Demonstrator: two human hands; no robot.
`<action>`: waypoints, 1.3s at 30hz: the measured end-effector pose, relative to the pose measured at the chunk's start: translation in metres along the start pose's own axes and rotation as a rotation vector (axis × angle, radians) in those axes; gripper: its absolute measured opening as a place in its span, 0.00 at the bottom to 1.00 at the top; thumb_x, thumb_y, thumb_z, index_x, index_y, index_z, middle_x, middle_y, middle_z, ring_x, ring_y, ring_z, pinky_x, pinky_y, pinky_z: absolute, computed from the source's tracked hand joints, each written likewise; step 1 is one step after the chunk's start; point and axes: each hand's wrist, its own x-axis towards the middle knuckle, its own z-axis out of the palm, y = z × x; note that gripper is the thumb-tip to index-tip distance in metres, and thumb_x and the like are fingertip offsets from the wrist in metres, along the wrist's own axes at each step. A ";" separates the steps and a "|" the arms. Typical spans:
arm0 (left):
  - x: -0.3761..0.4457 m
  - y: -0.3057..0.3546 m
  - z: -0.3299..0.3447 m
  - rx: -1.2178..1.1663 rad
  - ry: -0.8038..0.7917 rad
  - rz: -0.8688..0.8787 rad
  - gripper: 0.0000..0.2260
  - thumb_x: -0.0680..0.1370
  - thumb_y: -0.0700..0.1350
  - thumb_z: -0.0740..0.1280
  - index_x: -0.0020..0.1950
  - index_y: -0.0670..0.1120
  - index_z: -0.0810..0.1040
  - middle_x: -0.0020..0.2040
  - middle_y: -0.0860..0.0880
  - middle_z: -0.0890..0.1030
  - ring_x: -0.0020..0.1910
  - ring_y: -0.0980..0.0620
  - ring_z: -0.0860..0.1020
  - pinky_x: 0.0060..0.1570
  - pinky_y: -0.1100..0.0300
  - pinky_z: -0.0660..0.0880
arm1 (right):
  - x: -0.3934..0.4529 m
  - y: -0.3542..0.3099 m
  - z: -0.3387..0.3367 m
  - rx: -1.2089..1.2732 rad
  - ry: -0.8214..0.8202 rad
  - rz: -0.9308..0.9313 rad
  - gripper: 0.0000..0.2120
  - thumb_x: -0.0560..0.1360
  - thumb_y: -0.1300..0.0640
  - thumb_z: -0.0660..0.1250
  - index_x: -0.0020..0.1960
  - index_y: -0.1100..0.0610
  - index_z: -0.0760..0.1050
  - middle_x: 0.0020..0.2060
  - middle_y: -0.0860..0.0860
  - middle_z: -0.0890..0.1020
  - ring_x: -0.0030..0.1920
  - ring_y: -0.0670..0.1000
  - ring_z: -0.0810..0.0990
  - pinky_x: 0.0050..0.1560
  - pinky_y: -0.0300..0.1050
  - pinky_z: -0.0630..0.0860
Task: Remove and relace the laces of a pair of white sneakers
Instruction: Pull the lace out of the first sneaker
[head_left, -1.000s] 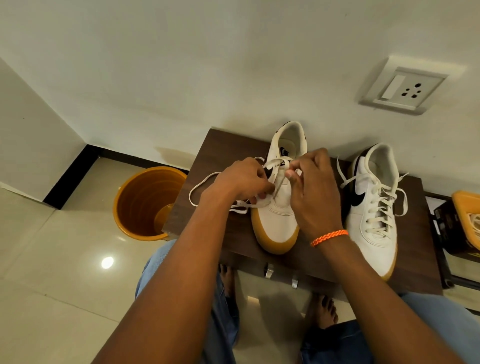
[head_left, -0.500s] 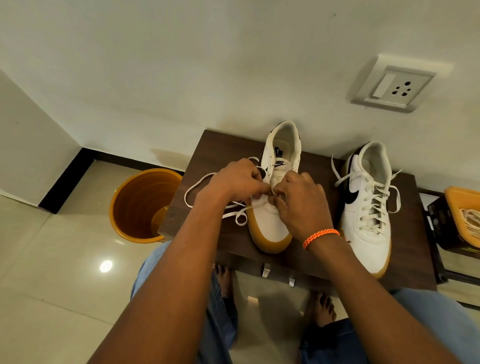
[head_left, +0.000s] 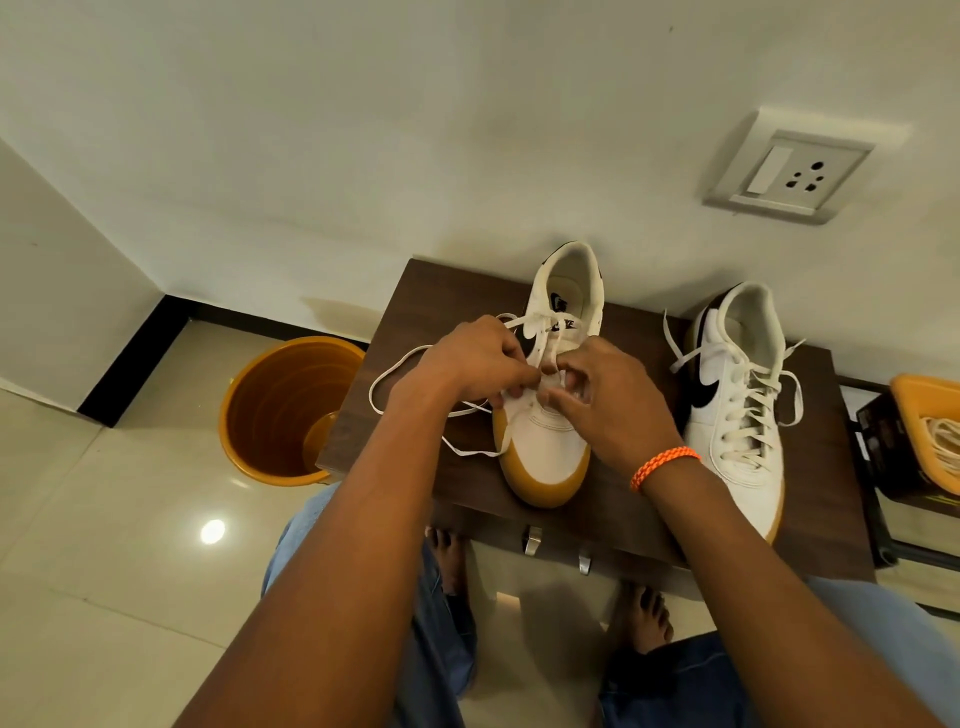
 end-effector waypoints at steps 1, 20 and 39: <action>0.000 0.000 0.000 0.004 0.000 0.001 0.05 0.77 0.47 0.76 0.44 0.47 0.86 0.41 0.50 0.87 0.39 0.49 0.87 0.54 0.46 0.85 | -0.001 -0.001 0.002 -0.043 0.005 0.007 0.11 0.78 0.47 0.74 0.56 0.52 0.84 0.45 0.45 0.74 0.44 0.46 0.74 0.41 0.44 0.73; 0.005 -0.003 0.001 -0.012 0.003 -0.014 0.06 0.80 0.47 0.75 0.47 0.46 0.86 0.42 0.50 0.88 0.41 0.49 0.87 0.54 0.45 0.85 | -0.006 -0.019 -0.001 0.036 0.429 -0.094 0.11 0.80 0.52 0.72 0.59 0.55 0.86 0.51 0.53 0.88 0.50 0.54 0.86 0.51 0.53 0.84; 0.001 0.000 0.001 0.007 0.019 -0.012 0.05 0.77 0.47 0.75 0.42 0.46 0.86 0.37 0.51 0.87 0.38 0.50 0.87 0.54 0.45 0.85 | -0.006 -0.013 0.004 -0.189 0.248 0.059 0.10 0.81 0.48 0.69 0.54 0.52 0.86 0.46 0.50 0.80 0.46 0.51 0.78 0.41 0.44 0.71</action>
